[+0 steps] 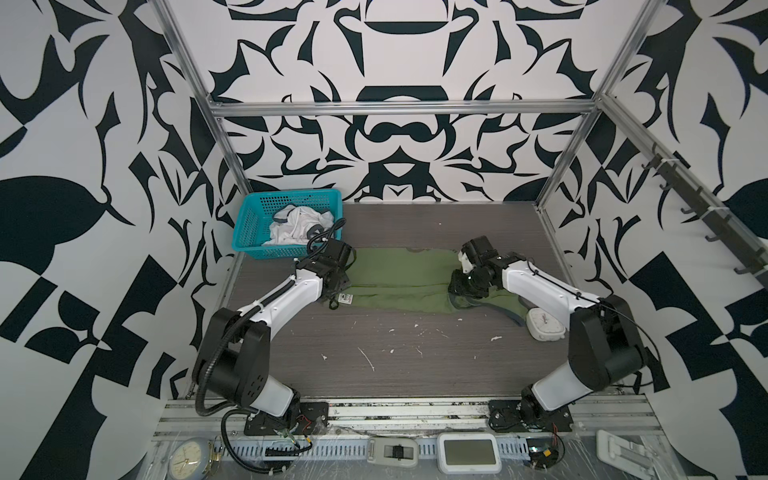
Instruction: Fold and stack the tank tops
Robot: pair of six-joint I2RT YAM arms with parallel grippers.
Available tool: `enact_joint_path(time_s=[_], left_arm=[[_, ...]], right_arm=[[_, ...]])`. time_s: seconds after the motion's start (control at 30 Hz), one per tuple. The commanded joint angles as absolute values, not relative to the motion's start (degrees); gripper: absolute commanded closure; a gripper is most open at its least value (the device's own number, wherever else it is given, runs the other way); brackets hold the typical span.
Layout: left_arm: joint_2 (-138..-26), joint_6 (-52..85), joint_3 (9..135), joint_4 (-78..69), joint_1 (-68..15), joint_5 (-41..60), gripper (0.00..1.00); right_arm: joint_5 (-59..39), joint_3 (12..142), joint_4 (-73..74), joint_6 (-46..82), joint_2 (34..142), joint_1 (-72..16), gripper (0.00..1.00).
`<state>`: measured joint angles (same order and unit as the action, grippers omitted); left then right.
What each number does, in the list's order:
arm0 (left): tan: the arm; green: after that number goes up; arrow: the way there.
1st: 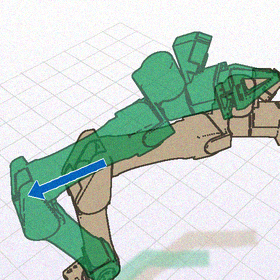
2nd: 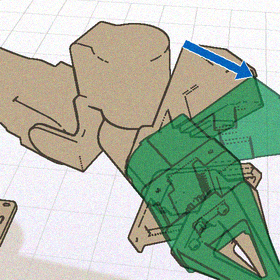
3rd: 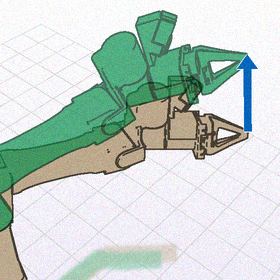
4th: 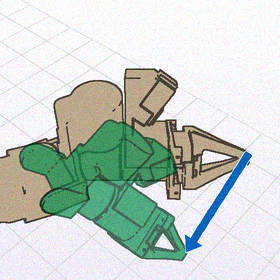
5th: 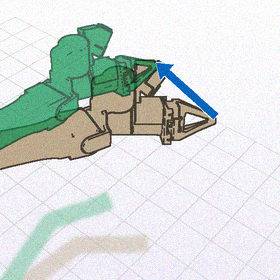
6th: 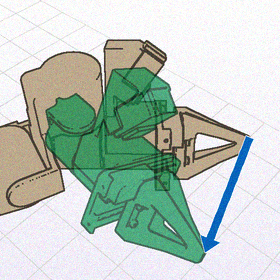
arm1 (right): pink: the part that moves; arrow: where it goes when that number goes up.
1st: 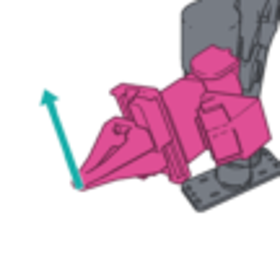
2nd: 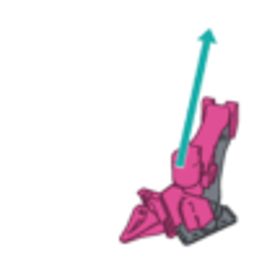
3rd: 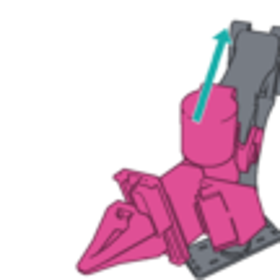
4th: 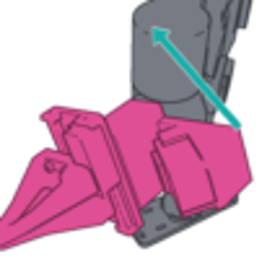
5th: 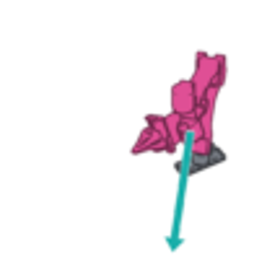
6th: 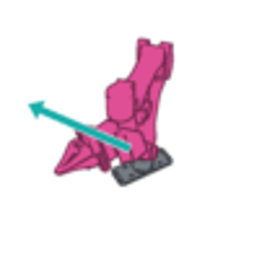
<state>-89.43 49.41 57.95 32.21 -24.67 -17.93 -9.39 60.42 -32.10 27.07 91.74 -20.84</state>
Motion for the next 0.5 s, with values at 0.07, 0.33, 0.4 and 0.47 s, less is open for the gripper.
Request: enact_joint_path(time_s=[0.07,0.33,0.4,0.47], left_arm=[[-96.17,48.0,60.79,33.47,-24.9,-17.05,0.45],[-102.0,48.29,67.08,34.23,-22.42,-20.49,0.62],[-103.24,48.6,68.71,34.25,-21.25,-20.33,0.67],[-104.72,48.67,70.47,34.69,-20.22,-20.24,0.73]], right_arm=[[-8.39,63.81,-30.73,27.81,96.06,-20.68,0.57],[-3.95,67.42,-30.89,26.38,99.13,-20.59,0.78],[-3.19,68.26,-30.91,26.15,99.73,-20.46,0.84],[-2.95,68.79,-30.73,26.02,100.25,-20.14,0.88]])
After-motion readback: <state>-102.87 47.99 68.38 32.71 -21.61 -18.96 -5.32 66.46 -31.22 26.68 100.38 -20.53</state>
